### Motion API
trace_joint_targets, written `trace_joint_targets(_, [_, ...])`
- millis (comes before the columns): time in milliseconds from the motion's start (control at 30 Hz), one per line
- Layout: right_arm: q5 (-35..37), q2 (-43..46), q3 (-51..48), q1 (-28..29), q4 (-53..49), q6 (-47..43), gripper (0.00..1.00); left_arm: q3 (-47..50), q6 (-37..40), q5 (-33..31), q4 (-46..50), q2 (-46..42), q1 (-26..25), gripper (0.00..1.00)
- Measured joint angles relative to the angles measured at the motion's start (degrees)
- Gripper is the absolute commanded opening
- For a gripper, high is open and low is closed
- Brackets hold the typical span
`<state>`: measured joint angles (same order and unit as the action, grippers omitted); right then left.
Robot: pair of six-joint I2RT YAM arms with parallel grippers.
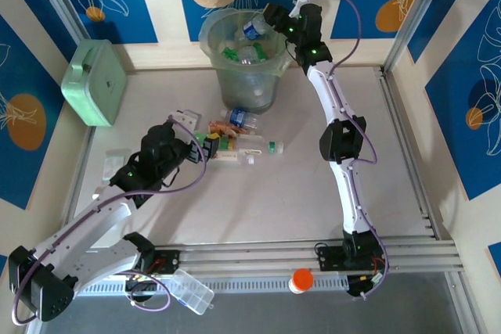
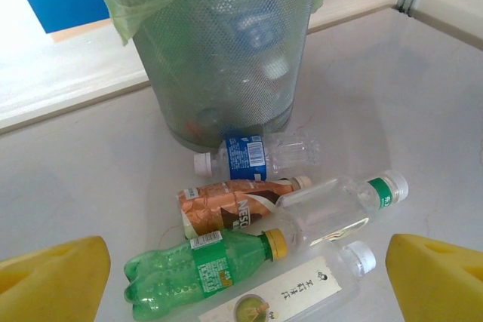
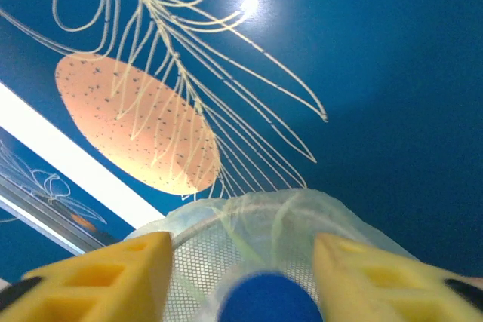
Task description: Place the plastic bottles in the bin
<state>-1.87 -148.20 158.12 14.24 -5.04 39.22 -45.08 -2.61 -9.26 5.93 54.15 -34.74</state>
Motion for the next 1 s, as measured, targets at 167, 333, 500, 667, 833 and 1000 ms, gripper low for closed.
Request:
trace_joint_targets(167, [-0.22, 0.13, 0.0, 0.24, 0.22, -2.19, 0.69, 0.0, 0.0, -0.39, 0.0, 0.04, 0.0, 0.95])
trace_joint_targets(333, [-1.16, 0.87, 0.0, 0.39, -2.05, -3.76, 0.7, 0.0, 0.04, -1.86, 0.0, 0.07, 0.0, 0.98])
trace_joint_targets(500, [-2.84, 2.71, -0.39, 0.33, -5.88, -6.58, 0.72, 0.0, -0.07, -4.37, -0.02, 0.07, 0.0, 0.99])
trace_joint_targets(667, [-3.82, 7.52, -0.46, 0.33, -11.52, -10.84, 0.71, -0.02, -0.68, -4.81, 0.26, -0.13, 0.0, 0.99])
trace_joint_targets(833, [-4.57, 17.49, -4.79, 0.59, -16.33, -14.1, 0.71, -0.31, -3.26, -5.53, 2.75, -2.25, 0.0, 1.0])
trace_joint_targets(1000, [-1.4, 34.73, -21.64, 2.45, -16.96, -16.79, 0.7, -2.8, -9.03, -6.47, 6.45, -4.07, 0.0, 1.0])
